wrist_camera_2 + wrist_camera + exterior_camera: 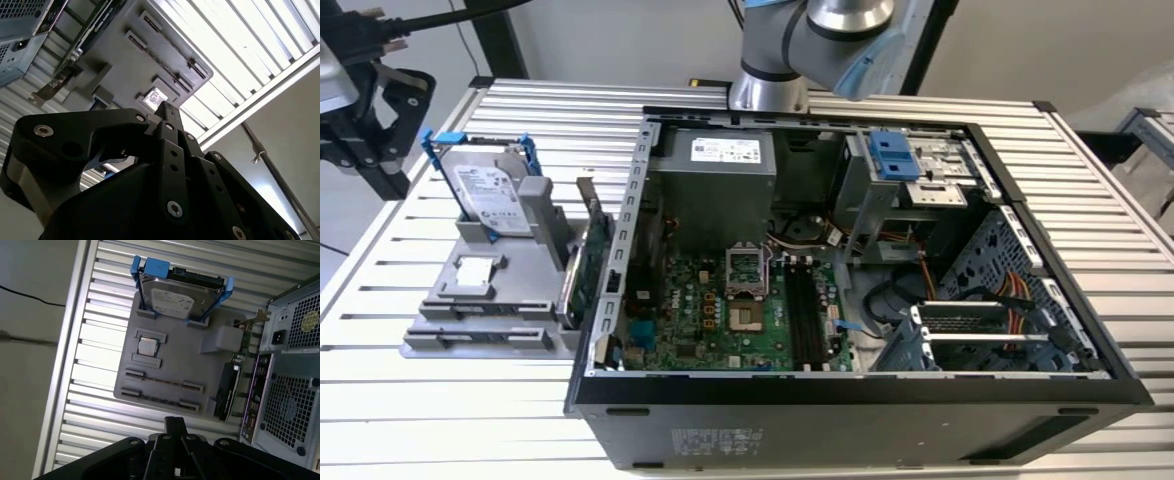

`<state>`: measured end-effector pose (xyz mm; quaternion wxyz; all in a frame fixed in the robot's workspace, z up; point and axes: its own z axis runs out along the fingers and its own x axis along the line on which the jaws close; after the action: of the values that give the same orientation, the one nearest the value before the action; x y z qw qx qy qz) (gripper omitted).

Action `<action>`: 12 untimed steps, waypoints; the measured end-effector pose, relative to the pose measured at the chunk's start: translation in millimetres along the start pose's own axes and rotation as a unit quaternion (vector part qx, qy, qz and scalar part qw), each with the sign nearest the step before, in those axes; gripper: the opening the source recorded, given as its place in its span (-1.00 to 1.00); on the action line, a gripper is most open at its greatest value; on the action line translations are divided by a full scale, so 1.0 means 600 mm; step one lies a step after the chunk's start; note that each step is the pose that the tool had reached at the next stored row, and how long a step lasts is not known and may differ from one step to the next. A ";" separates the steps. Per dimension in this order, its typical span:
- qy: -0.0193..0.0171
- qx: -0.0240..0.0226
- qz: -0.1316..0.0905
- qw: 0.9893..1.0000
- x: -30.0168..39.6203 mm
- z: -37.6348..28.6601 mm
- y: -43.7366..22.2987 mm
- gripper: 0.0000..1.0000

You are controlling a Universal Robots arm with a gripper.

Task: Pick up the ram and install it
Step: 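Pick up the ram and move it above insertion slot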

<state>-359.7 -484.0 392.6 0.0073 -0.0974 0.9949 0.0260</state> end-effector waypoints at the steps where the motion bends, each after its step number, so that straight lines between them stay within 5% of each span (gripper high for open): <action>1: 0.000 0.000 -0.002 1.000 0.000 0.000 0.000 -1.00; 12: 0.001 -0.001 -0.028 1.000 0.000 0.000 0.000 -1.00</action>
<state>-359.6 -484.0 392.6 0.0066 -0.1252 0.9918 0.0262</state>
